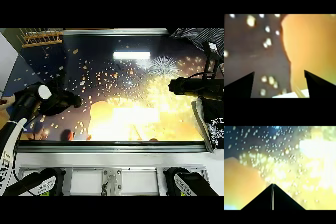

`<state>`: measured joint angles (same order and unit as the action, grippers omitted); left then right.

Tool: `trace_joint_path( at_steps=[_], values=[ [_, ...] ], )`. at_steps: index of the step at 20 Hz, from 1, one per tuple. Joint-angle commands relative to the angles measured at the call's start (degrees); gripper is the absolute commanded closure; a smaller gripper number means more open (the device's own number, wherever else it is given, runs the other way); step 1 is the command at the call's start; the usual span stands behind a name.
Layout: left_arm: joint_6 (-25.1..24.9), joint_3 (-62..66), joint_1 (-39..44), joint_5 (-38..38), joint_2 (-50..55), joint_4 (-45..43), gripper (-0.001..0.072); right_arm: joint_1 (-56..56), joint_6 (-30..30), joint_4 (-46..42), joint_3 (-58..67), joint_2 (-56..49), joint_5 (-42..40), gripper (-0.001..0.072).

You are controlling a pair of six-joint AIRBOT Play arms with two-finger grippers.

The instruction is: Fold the clothes and pants, and hang the long-sleeved shirts on hangers.

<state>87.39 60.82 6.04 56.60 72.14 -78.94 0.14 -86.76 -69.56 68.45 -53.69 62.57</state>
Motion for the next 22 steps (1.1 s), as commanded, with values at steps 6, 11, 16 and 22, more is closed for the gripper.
trace_joint_path(
  at_steps=[6, 11, 16, 22],
  values=[
    [4.2, 7.1, -24.0, -2.7, 5.9, -13.8, -0.0013, 0.0, 0.0, 0.0, 0.0, 0.0, 0.0, 0.069],
    [4.2, 7.1, -26.2, -4.5, 17.2, -10.6, -0.0013, 0.0, 0.0, 0.0, 0.0, 0.0, 0.0, 0.069],
    [4.2, 7.1, -24.7, -3.2, 22.2, -9.6, -0.0009, 0.0, 0.0, 0.0, 0.0, 0.0, 0.0, 0.069],
    [4.1, 7.1, -23.9, -1.2, 21.0, -8.0, 0.0701, 0.0, 0.0, 0.0, 0.0, 0.0, 0.0, 0.069]
  ],
)
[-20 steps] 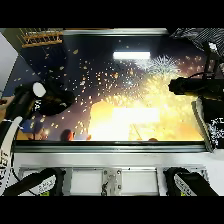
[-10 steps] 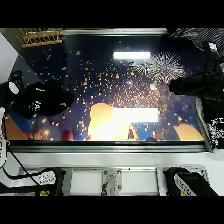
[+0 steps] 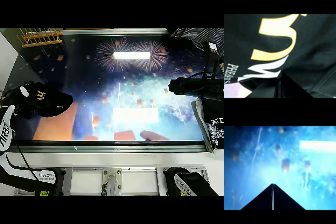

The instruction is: Fold the clothes and pants, and hang the long-sleeved shirts on hangers.

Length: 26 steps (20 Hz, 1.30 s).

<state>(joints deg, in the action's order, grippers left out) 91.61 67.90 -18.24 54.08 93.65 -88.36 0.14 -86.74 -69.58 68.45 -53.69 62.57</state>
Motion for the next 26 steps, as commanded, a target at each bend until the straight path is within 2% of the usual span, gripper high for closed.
trace_joint_path(
  at_steps=[1, 5, 9, 13, 16, 17, 18, 19, 21, 26],
  values=[
    [-0.1, 0.1, 1.0, 0.9, -2.3, 2.1, 0.0701, 0.0, 0.0, 0.0, 0.0, 0.0, 0.0, 0.069],
    [-1.1, 0.1, 10.0, -0.2, -13.1, 3.0, 0.0701, 0.0, 0.0, 0.0, 0.0, 0.0, 0.0, 0.069],
    [-1.0, 0.1, 29.2, 1.0, -22.6, 3.1, 0.0701, 0.0, 0.0, 0.1, 0.0, 0.0, 0.0, 0.069],
    [5.5, 0.1, 51.5, -4.7, -24.8, 2.9, 0.0701, 0.0, 0.0, 0.4, 0.0, 0.0, -1.3, 0.0691],
    [10.5, 0.2, 63.5, -12.3, -21.8, 2.9, 0.07, 0.0, 0.0, 0.2, 0.0, 0.0, -1.2, 0.0691],
    [11.1, 1.2, 65.4, -12.7, -20.3, 2.9, 0.0588, 0.0, 0.0, -0.1, 0.0, 0.0, -1.2, 0.069],
    [11.5, 3.0, 66.2, -11.7, -18.7, 2.9, 0.0251, 0.0, 0.0, -0.8, 0.0, 0.0, -1.2, 0.069],
    [12.0, 5.6, 65.7, -9.6, -17.2, 2.7, 0.0014, 0.0, 0.0, -1.8, 0.0, 0.0, -1.2, 0.069],
    [12.0, 10.0, 61.8, -5.9, -15.3, 2.4, 0.0018, 0.0, 0.0, -4.2, 0.0, 0.0, -1.0, 0.0689],
    [13.0, 13.5, 44.3, -3.6, -9.5, 3.8, 0.0018, -0.1, 0.0, -7.2, -0.5, 0.0, -0.2, 0.0689]
  ],
)
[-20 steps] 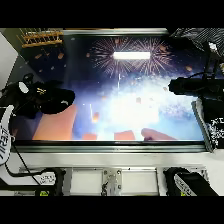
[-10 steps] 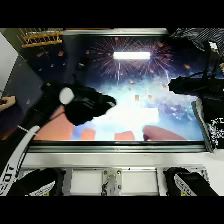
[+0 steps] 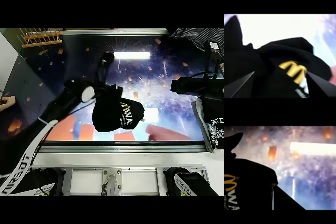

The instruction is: Fold the clothes and pants, and hang the long-sleeved shirts on hangers.

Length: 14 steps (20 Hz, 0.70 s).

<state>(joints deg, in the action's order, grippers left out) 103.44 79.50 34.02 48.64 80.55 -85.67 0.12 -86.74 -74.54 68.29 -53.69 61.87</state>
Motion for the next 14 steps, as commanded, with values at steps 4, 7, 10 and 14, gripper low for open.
trace_joint_path(
  at_steps=[4, 7, 10, 14],
  values=[
    [-2.7, 1.9, -17.4, 3.7, 14.2, 16.4, 0.0018, 0.0, 0.0, -2.7, -3.7, -0.4, 0.5, 0.0688],
    [-6.7, 1.9, -18.9, 2.2, 21.2, 25.6, 0.0019, 0.0, 0.0, -2.6, -6.5, -2.6, 0.5, 0.0686],
    [-6.8, 1.9, -18.9, 2.1, 25.8, 29.3, 0.0019, 0.0, 0.0, -2.3, -7.9, -6.9, 0.5, 0.0684],
    [-8.1, 2.0, -18.8, -1.2, 26.8, 33.4, 0.0364, 0.0, 0.0, 0.4, -7.9, -14.4, 0.5, 0.018]
  ],
)
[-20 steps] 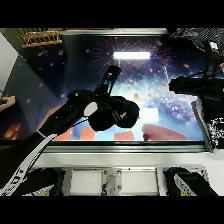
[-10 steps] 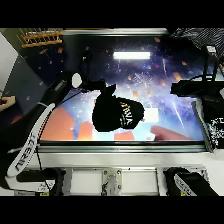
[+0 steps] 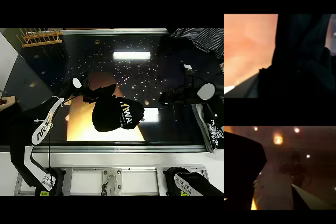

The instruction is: Fold the clothes and pants, and hang the long-sleeved shirts on hangers.

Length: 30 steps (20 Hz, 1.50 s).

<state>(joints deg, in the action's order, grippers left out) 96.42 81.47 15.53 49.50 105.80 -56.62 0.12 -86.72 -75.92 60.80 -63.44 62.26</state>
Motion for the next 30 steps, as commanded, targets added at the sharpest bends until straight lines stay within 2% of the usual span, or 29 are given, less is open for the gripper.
trace_joint_path(
  at_steps=[1, 2, 3, 7, 11, 15, 16, 17, 19, 22, 24, 26, 30],
  values=[
    [-1.1, 0.1, -0.3, -2.5, 1.4, 4.2, 0.0513, 0.0, 0.0, 2.7, -0.4, -6.9, 0.1, 0.018],
    [-1.1, 0.1, -0.3, -2.6, 1.4, 4.2, 0.064, 0.0, 0.0, 4.0, -0.4, -9.0, 0.0, 0.018],
    [-1.1, 0.1, -0.3, -2.5, 1.4, 4.2, 0.07, 0.0, 0.0, 5.6, -0.4, -11.6, -0.3, 0.018],
    [-1.9, 0.1, -0.4, -2.7, 0.1, 3.9, 0.07, 0.0, 0.6, 16.3, -0.4, -21.7, -5.6, 0.018],
    [-3.2, 0.1, -0.6, -2.7, -2.0, 3.6, 0.07, 0.7, 8.7, 30.3, -0.4, -29.4, -8.6, 0.0181],
    [-3.2, 0.1, -0.6, -1.4, -2.2, 3.7, 0.07, 3.2, 9.8, 31.6, -0.4, -31.4, -11.7, 0.0211],
    [-3.3, 0.1, -0.7, -1.0, -2.6, 3.5, 0.07, 3.6, 11.0, 31.6, -0.1, -31.3, -11.9, 0.042],
    [-3.3, 0.1, -0.9, -1.1, -3.4, 2.9, 0.0701, 3.8, 12.2, 31.6, 0.4, -30.9, -11.6, 0.0705],
    [-3.2, 0.1, -2.5, -1.7, -8.0, -0.9, 0.0701, 3.3, 12.2, 30.1, 3.0, -28.2, -10.8, 0.0697],
    [-3.5, 2.7, -7.5, -1.7, -20.4, -6.7, 0.0701, 0.7, 12.2, 21.8, 13.1, -19.6, -5.7, 0.0698],
    [-6.7, 6.4, -10.1, 0.7, -29.1, -6.8, 0.0701, -0.5, 12.2, 19.5, 21.1, -12.5, -1.4, 0.0698],
    [-9.1, 9.8, -11.3, 3.7, -37.4, -6.9, 0.0701, -0.4, 12.2, 19.4, 26.3, -5.2, -0.9, 0.0698],
    [-9.6, 8.6, -11.3, 7.4, -52.5, -6.8, 0.0701, -0.4, 11.7, 18.8, 28.7, 8.6, -0.9, 0.0698]
  ],
)
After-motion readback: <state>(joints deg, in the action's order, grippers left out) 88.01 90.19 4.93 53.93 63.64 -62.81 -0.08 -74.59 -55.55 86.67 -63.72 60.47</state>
